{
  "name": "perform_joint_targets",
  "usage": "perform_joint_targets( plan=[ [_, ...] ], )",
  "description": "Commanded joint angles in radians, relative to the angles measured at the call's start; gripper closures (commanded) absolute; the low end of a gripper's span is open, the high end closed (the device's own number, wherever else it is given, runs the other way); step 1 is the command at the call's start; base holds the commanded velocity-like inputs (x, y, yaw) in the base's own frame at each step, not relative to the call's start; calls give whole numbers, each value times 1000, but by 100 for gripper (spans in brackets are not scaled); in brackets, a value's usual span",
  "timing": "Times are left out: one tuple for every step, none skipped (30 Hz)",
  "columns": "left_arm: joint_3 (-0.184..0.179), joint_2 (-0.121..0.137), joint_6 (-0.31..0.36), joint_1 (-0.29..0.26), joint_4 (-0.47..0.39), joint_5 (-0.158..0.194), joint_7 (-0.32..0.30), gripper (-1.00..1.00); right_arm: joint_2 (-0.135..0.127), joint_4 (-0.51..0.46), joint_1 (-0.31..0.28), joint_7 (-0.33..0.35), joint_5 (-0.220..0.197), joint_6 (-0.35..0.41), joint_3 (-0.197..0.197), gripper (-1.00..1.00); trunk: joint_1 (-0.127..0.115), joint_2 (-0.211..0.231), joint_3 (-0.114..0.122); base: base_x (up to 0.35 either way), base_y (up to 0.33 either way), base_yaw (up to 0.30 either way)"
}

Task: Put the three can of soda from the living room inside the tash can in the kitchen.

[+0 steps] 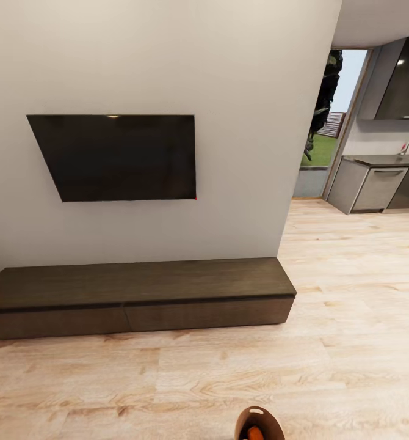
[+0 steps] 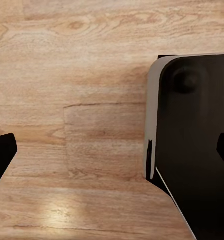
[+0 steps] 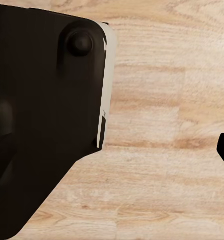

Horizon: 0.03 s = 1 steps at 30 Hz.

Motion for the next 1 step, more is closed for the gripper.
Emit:
perform_joint_targets(
  plan=[
    [-1, 0, 0, 0, 0, 1, 0, -100, 0, 0, 0, 0, 0, 0, 0, -100, 0, 0, 0, 0, 0, 0]
  ],
)
